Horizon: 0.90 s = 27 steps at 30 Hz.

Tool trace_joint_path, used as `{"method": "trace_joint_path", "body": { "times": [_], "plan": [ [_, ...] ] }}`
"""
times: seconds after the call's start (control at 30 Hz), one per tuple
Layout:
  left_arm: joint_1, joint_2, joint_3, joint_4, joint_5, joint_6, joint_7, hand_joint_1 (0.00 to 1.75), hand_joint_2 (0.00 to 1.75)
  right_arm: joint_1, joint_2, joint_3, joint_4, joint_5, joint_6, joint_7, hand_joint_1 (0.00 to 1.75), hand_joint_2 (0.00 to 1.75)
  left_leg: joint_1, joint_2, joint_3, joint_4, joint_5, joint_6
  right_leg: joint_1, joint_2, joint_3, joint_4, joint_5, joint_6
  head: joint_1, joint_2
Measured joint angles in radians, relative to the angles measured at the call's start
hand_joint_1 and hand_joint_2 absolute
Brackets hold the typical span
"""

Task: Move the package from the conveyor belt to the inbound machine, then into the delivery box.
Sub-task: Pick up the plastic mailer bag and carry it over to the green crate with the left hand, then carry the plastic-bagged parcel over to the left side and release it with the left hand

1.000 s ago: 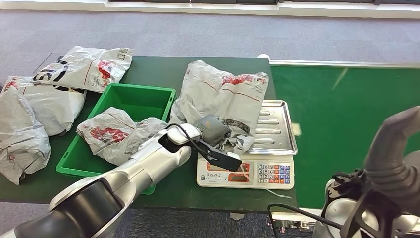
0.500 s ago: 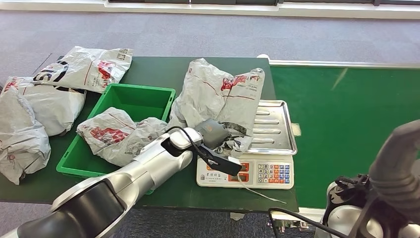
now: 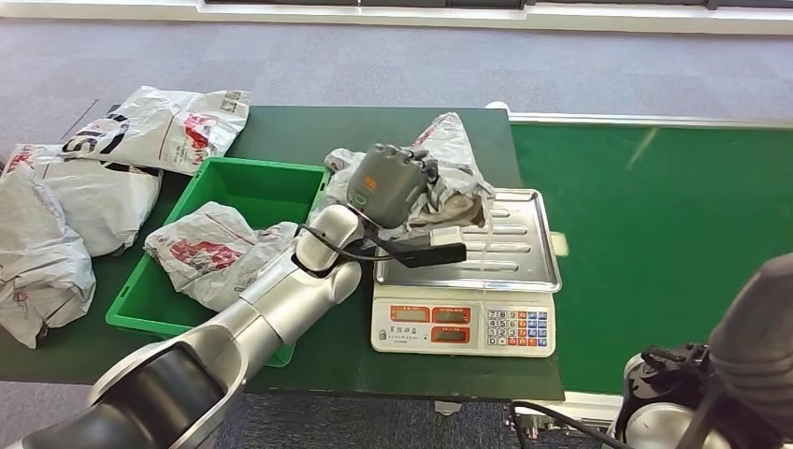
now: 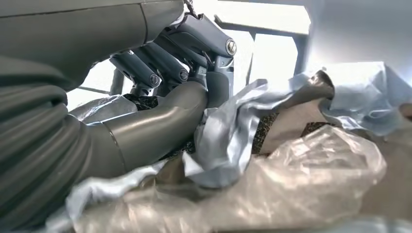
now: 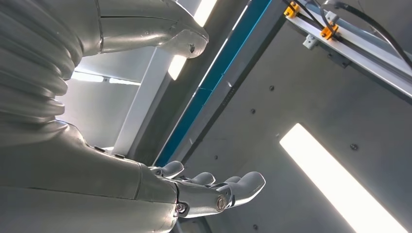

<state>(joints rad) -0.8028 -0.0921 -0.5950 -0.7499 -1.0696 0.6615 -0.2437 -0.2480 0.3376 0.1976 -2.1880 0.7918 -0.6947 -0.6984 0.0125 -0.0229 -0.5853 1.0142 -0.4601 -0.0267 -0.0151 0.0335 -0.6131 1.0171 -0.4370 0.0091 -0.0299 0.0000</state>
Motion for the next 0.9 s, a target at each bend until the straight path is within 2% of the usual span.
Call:
{"method": "trace_joint_path", "body": {
  "times": [0.13, 0.27, 0.33, 0.37, 0.4, 0.43, 0.5, 0.53, 0.57, 0.63, 0.77, 0.83, 0.87, 0.9],
  "plan": [
    [0.092, 0.001, 0.227, -0.269, -0.092, 0.04, -0.074, 1.75, 1.75, -0.001, 0.0, 0.0, 0.001, -0.005, 0.0, 0.001, 0.0, 1.75, 0.0, 0.001, -0.001, 0.0, 0.0, 0.0, 0.0, 0.001, -0.002, 0.0, 0.0, 0.0, 0.0, 0.0],
    [0.152, -0.026, 0.433, -0.444, -0.188, 0.04, -0.137, 1.75, 1.75, -0.001, 0.0, 0.0, 0.002, 0.0, 0.0, 0.001, 0.0, 1.75, 0.0, 0.001, -0.001, 0.0, 0.0, 0.0, 0.0, 0.001, -0.002, 0.0, 0.0, 0.0, 0.0, 0.0],
    [0.175, -0.04, 0.51, -0.502, -0.3, 0.04, -0.096, 1.75, 1.75, -0.001, 0.0, 0.0, 0.002, 0.003, 0.0, 0.001, 0.0, 1.75, 0.0, 0.0, -0.002, 0.0, 0.0, 0.0, 0.0, 0.0, -0.002, 0.0, 0.0, 0.0, 0.0, 0.0],
    [0.179, -0.032, 0.535, -0.52, -0.366, 0.037, -0.032, 1.75, 1.75, -0.001, 0.0, 0.0, 0.002, 0.004, 0.0, 0.001, 0.0, 1.75, 0.0, 0.0, -0.002, 0.0, 0.0, 0.0, 0.0, 0.0, -0.003, 0.0, 0.0, 0.0, 0.0, 0.0],
    [0.174, -0.011, 0.546, -0.524, -0.425, 0.025, 0.068, 1.75, 1.75, 0.0, 0.0, 0.0, 0.002, 0.005, 0.0, 0.001, 0.0, 1.75, 0.0, 0.001, -0.001, 0.0, 0.0, -0.001, 0.0, 0.001, -0.003, 0.0, 0.0, -0.001, 0.0, 0.0],
    [0.159, 0.025, 0.532, -0.51, -0.462, 0.001, 0.214, 1.75, 1.75, 0.0, 0.0, 0.0, 0.002, 0.007, 0.0, 0.001, 0.0, 1.75, 0.0, 0.003, -0.001, 0.0, 0.001, -0.001, 0.0, 0.002, -0.005, 0.0, 0.001, -0.002, 0.0, 0.0],
    [0.115, 0.114, 0.443, -0.439, -0.483, -0.076, 0.558, 1.75, 1.75, 0.004, 0.0, 0.0, 0.002, 0.006, 0.0, 0.001, 0.0, 1.75, 0.0, 0.005, -0.001, 0.0, 0.001, -0.002, 0.0, 0.005, -0.006, 0.0, 0.002, -0.003, -0.002, 0.0],
    [0.099, 0.153, 0.382, -0.394, -0.485, -0.11, 0.692, 1.75, 1.75, 0.006, 0.0, 0.0, 0.002, 0.005, 0.0, 0.001, 0.0, 1.75, 0.0, 0.005, -0.001, -0.001, 0.002, -0.002, 0.0, 0.005, -0.006, 0.001, 0.003, -0.004, -0.003, 0.0],
    [0.09, 0.184, 0.326, -0.352, -0.485, -0.13, 0.768, 1.75, 1.75, 0.007, 0.0, -0.001, 0.001, 0.005, 0.0, 0.001, 0.0, 1.75, 0.0, 0.004, -0.001, -0.001, 0.003, -0.002, 0.001, 0.004, -0.006, 0.001, 0.003, -0.004, -0.005, 0.0],
    [0.085, 0.224, 0.243, -0.274, -0.485, -0.136, 0.787, 1.75, 1.75, 0.008, -0.001, -0.001, 0.001, 0.004, 0.0, 0.001, 0.0, 1.75, 0.001, 0.001, -0.003, -0.001, 0.004, -0.003, 0.001, 0.002, -0.005, 0.002, 0.003, -0.004, -0.005, 0.0],
    [0.072, 0.281, 0.169, -0.134, -0.485, -0.119, 0.763, 1.75, 1.75, 0.015, -0.002, -0.001, 0.001, -0.001, 0.0, 0.001, 0.0, 1.75, 0.001, 0.007, -0.002, -0.001, 0.004, -0.004, 0.0, 0.007, -0.008, 0.002, 0.004, -0.005, -0.005, 0.0],
    [0.067, 0.294, 0.153, -0.081, -0.485, -0.114, 0.753, 1.15, 1.75, 0.019, -0.004, -0.001, 0.001, -0.003, 0.0, 0.001, 0.0, 1.75, 0.001, 0.007, -0.003, -0.001, 0.004, -0.004, 0.0, 0.007, -0.008, 0.002, 0.004, -0.005, -0.005, 0.0],
    [0.066, 0.299, 0.147, -0.059, -0.485, -0.111, 0.748, 0.72, 1.75, 0.02, -0.005, -0.001, 0.001, -0.004, 0.0, 0.001, 0.0, 1.75, 0.001, 0.006, -0.003, -0.001, 0.004, -0.004, 0.0, 0.006, -0.008, 0.002, 0.004, -0.005, -0.005, 0.0],
    [0.065, 0.302, 0.143, -0.039, -0.485, -0.108, 0.743, 0.28, 1.31, 0.021, -0.005, -0.001, 0.001, -0.004, 0.0, 0.001, 0.0, 1.75, 0.001, 0.005, -0.003, -0.001, 0.004, -0.004, 0.001, 0.005, -0.008, 0.002, 0.004, -0.005, -0.005, 0.0]
  ]
}}
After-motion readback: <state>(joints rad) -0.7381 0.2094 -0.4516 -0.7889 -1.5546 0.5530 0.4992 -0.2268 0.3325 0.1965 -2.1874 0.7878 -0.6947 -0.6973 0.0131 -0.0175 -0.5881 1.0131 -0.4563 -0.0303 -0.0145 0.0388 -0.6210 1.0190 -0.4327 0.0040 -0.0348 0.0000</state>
